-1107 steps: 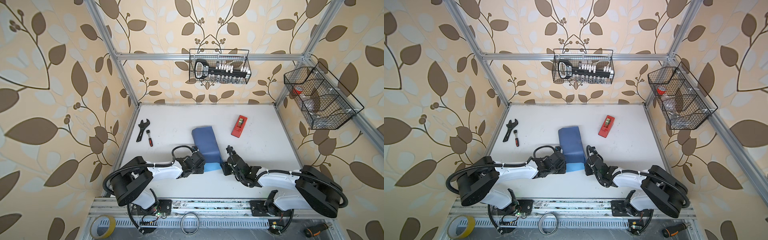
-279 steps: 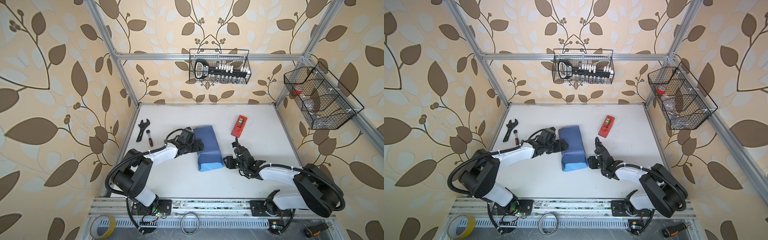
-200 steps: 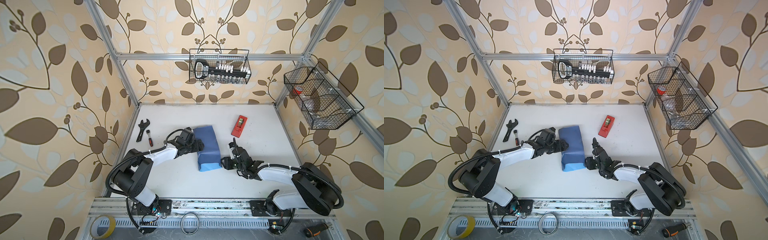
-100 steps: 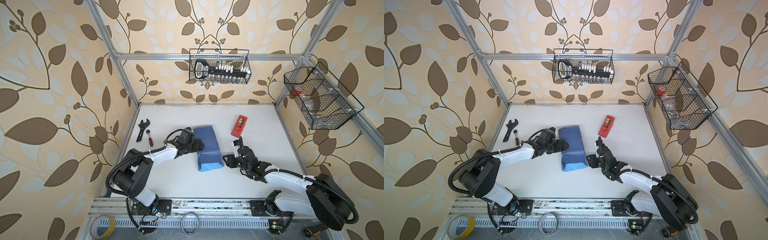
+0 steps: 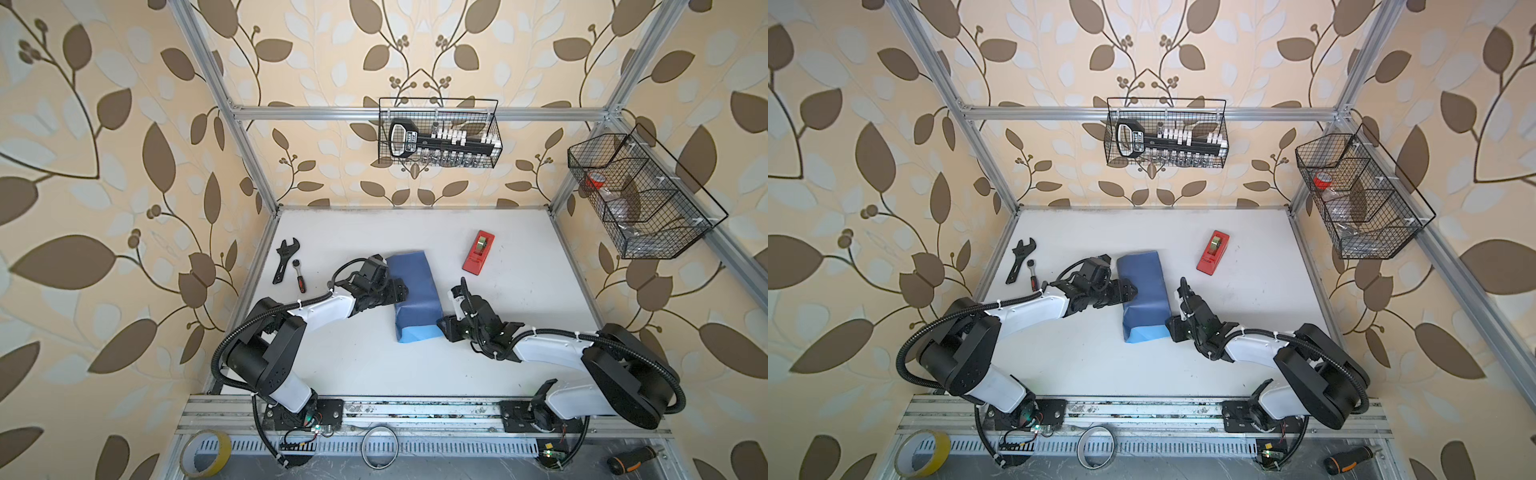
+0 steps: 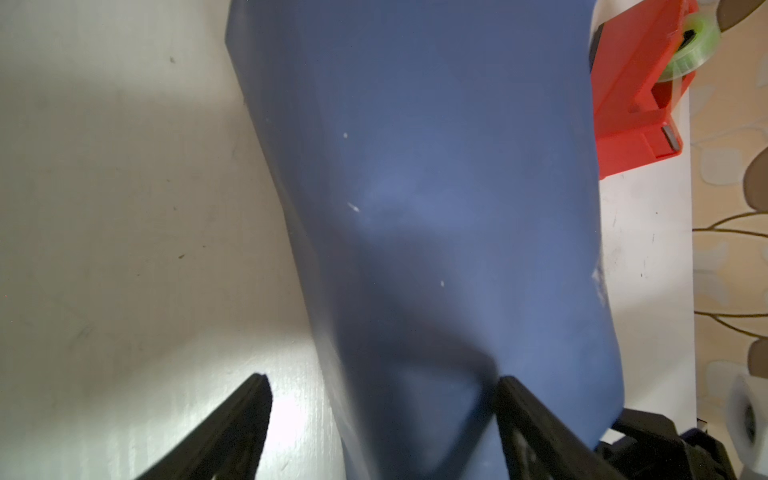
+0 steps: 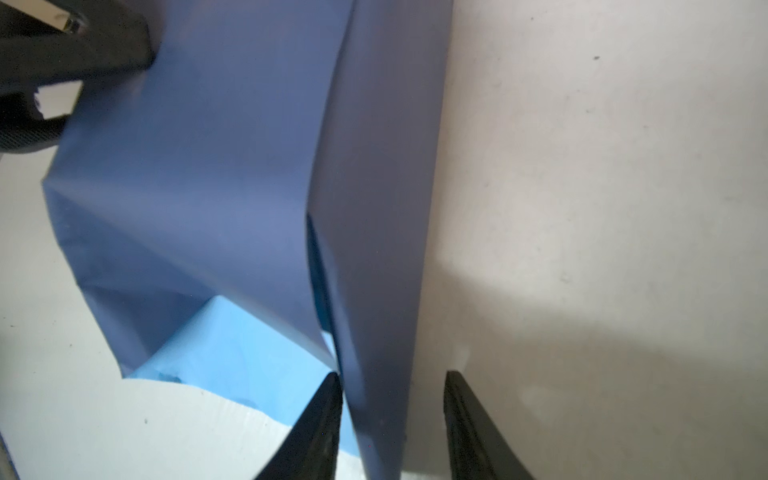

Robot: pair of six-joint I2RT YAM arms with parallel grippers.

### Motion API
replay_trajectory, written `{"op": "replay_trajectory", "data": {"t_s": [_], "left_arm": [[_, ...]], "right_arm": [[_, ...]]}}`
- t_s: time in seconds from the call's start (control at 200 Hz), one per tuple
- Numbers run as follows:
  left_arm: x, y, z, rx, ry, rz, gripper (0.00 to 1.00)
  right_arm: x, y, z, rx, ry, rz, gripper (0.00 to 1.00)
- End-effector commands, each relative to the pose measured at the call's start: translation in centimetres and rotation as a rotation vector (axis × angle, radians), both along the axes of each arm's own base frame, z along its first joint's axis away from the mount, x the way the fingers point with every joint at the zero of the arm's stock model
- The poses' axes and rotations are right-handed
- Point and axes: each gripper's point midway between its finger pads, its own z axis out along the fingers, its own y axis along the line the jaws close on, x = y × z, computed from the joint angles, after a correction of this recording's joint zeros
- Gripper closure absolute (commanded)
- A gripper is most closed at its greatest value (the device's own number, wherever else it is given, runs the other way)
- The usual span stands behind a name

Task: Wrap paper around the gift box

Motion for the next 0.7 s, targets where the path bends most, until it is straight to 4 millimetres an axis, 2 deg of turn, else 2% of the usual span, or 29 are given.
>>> {"op": "replay_trajectory", "data": {"t_s": [0.0,0.18,0.3,0.58,0.699], "left_arm": [[-2.2,2.0,-3.2,0.109,0.1,0.005,0.14],[-2.2,1.9,-3.1,0.103,0.098,0.003,0.14],[-2.2,1.8,-3.0,0.098,0.099,0.0,0.14],[-2.3,1.8,-3.1,0.1,0.1,-0.001,0.14],[-2.3,1.8,-3.1,0.097,0.1,-0.001,0.14]], "right_arm": [[1.2,1.2,1.0,0.028,-0.039,-0.006,0.62],[1.9,0.5,0.2,-0.009,-0.033,-0.066,0.77],[2.2,0.6,-0.1,-0.011,-0.029,-0.087,0.84],[2.4,0.9,0.1,-0.006,-0.045,-0.116,0.88],[2.5,1.0,0.0,0.004,-0.042,-0.136,0.83]]}}
